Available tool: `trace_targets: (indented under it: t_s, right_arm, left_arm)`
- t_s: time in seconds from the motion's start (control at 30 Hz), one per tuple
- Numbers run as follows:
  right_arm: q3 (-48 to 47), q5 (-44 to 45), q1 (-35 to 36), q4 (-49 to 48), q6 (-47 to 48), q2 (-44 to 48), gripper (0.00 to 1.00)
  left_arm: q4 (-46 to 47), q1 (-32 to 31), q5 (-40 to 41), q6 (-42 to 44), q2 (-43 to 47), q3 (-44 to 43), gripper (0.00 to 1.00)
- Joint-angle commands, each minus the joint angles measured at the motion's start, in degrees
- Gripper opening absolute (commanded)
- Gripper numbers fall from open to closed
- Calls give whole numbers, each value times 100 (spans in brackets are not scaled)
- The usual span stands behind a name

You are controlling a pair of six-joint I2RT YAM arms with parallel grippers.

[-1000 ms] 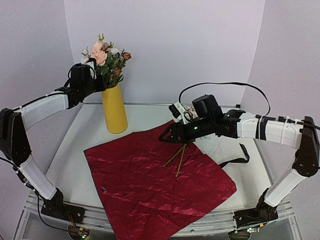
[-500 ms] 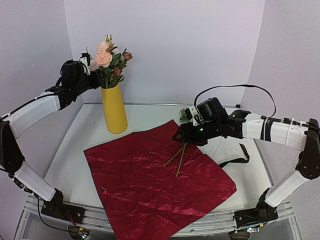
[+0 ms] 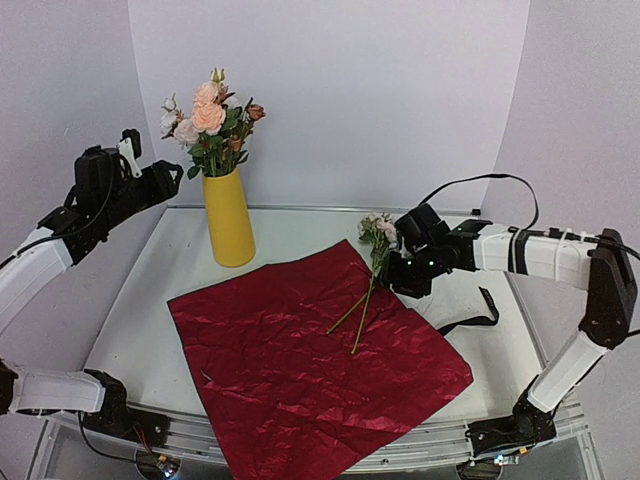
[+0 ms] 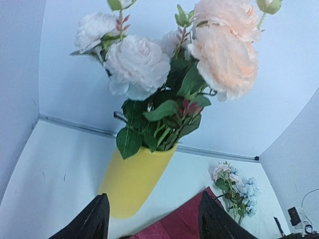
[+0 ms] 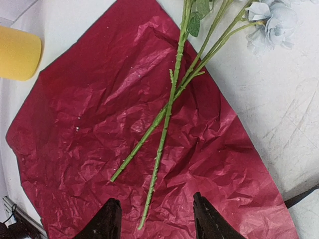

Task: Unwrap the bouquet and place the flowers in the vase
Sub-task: Pick up the fake flower from the wrapping paper.

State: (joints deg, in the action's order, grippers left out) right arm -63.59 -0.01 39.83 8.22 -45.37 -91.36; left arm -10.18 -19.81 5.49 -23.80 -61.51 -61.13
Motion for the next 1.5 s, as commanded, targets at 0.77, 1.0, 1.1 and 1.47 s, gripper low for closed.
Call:
trace_targets:
  t_s: [0.77, 1.0, 1.1, 1.47]
  right_arm:
    - [-1177, -577, -34, 247, -152, -2354, 21]
    - [-1243, -594, -36, 251, -329, -2293, 1]
    - [-1243, -507, -36, 255, -366, -2017, 0]
    - [-1183, -481, -38, 235, 255, -568, 0]
  left_arm:
    - [-714, 13, -1191, -1522, 440, 871, 67]
    - [-743, 13, -1259, -1424, 193, 671, 67]
    - [-749, 13, -1301, -1391, 93, 576, 67]
    - [-749, 4, -1866, -1916, -571, 471, 67]
